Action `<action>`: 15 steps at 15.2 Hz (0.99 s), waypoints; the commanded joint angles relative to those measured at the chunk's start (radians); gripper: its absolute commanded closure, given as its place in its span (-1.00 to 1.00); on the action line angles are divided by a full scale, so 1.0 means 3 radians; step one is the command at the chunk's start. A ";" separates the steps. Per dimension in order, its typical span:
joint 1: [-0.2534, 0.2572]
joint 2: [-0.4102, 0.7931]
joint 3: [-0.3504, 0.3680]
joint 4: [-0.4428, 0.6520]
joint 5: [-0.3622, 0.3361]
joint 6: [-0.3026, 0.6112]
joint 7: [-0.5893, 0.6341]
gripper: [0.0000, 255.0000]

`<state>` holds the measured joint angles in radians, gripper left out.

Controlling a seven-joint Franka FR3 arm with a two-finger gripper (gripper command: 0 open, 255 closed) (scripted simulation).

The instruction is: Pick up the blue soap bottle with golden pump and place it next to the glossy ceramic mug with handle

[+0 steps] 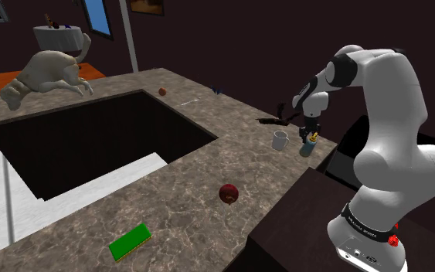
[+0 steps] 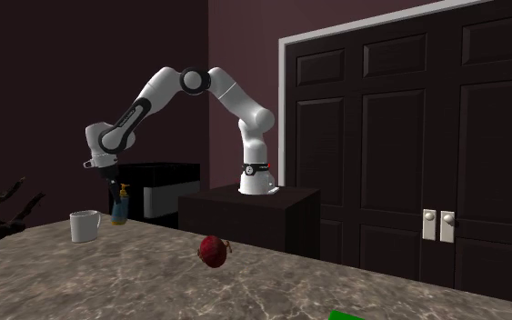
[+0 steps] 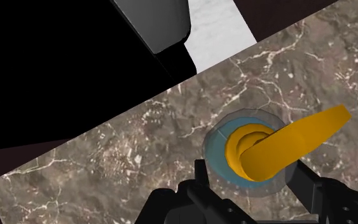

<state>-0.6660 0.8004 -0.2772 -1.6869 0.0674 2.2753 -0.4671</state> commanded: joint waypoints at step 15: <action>0.0055 -0.0233 -0.0040 0.0078 -0.0045 -0.0310 0.0027 -1.00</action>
<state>-0.6507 0.7352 -0.2883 -1.6659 0.0548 2.1904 -0.4596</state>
